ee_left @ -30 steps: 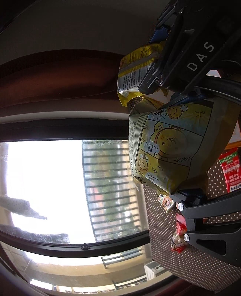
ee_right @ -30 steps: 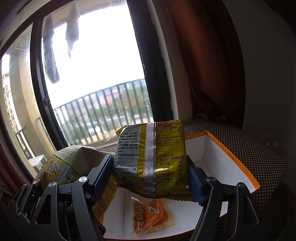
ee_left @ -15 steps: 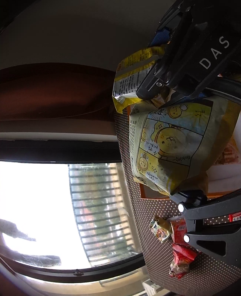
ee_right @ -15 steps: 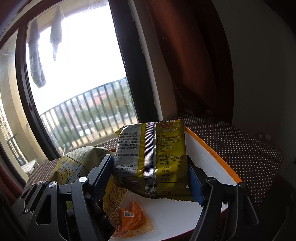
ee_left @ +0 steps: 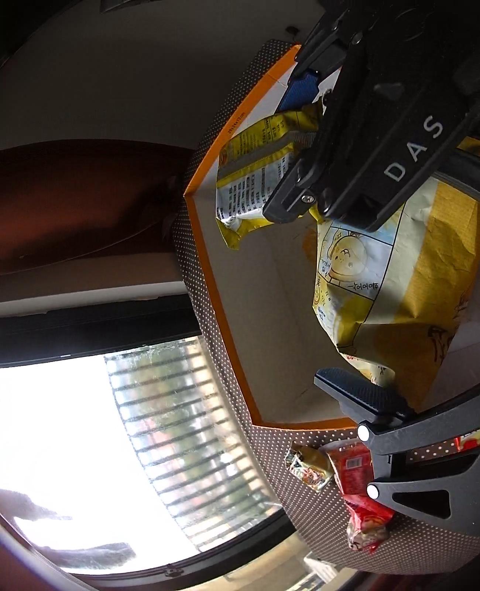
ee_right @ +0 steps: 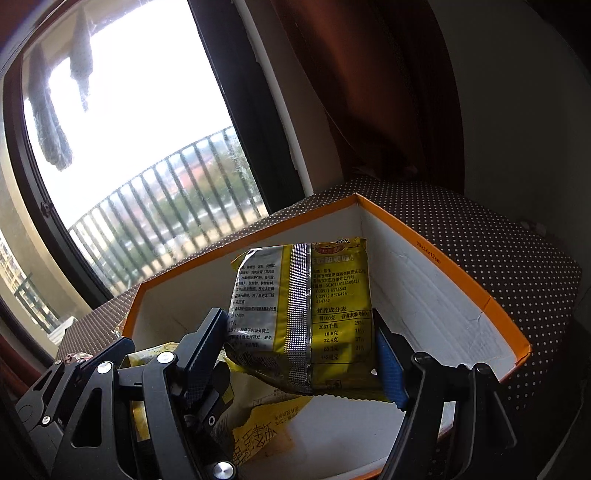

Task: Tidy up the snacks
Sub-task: 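Lower both tools into the orange box and open them to drop snacks, then move both open tools back from the box to the snack pile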

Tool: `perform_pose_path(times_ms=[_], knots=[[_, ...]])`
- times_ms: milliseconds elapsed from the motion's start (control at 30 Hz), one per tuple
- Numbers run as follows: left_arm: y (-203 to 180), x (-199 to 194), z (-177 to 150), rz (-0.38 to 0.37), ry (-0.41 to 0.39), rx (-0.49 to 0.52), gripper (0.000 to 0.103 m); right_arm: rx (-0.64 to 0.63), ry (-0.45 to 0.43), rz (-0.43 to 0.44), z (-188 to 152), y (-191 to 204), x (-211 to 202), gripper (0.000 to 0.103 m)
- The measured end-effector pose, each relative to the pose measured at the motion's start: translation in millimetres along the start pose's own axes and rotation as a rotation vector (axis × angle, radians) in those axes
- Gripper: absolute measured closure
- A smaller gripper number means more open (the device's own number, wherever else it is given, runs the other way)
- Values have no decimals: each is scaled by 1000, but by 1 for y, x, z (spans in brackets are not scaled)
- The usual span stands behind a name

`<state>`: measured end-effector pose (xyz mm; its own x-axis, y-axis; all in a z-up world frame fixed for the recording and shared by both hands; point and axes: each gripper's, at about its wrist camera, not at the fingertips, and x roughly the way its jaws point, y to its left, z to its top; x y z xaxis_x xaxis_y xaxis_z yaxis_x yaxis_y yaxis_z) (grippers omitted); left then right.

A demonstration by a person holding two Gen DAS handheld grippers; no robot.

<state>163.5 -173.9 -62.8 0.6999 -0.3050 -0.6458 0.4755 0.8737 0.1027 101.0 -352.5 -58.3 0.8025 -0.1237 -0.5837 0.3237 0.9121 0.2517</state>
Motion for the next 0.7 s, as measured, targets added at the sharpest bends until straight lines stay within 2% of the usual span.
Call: perform_pose_path(times_ms=[133, 233, 433, 700], knots=[[-5, -5, -2, -7, 10, -3, 18, 36, 17, 48, -5, -10, 2, 26], [-6, -9, -3, -16, 13, -12, 18, 34, 7, 44, -7, -6, 1, 24], [-8, -24, -8, -24, 4, -23, 17, 13, -10, 51, -11, 0, -11, 11], [-8, -51, -19, -21, -25, -37, 17, 3, -27, 56, -19, 7, -33, 11]])
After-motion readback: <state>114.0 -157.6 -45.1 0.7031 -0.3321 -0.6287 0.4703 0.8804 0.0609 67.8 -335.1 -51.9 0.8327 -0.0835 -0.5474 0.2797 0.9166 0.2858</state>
